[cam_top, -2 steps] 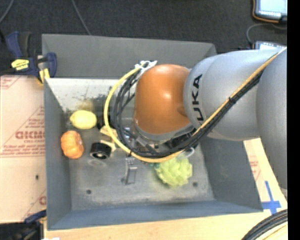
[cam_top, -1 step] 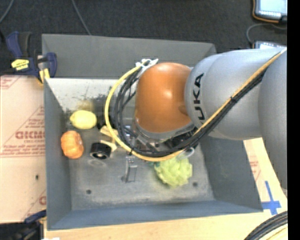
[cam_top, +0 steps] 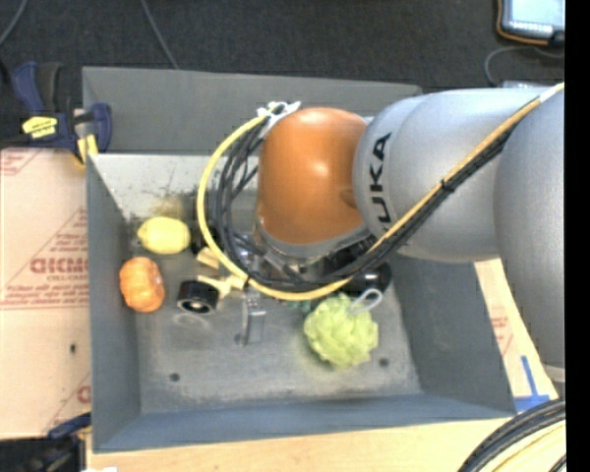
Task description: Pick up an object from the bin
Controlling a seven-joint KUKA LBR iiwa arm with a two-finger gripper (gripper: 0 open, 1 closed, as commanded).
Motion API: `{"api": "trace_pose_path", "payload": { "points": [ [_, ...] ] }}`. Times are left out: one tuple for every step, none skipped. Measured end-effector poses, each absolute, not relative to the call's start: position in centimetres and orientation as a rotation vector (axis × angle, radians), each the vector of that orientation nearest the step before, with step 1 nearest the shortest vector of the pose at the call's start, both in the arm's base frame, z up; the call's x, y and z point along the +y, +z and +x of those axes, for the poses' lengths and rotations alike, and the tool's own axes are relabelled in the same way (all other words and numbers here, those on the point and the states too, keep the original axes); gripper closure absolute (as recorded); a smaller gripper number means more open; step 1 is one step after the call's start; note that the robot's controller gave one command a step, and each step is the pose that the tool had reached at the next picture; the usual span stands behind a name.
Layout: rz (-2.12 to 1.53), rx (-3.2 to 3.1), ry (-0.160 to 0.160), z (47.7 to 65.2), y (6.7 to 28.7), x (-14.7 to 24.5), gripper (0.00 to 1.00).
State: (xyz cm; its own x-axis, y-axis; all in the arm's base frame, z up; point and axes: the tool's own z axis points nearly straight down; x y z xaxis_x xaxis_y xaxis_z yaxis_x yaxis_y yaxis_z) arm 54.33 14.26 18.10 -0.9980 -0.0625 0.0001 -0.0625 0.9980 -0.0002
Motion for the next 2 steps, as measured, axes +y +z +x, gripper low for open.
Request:
{"api": "trace_pose_path", "payload": {
  "points": [
    [0.162,-3.142,-0.002,56.8,17.3,17.1,0.00],
    [-0.182,-3.142,-0.006,57.2,14.7,17.7,0.00]
  ]
}}
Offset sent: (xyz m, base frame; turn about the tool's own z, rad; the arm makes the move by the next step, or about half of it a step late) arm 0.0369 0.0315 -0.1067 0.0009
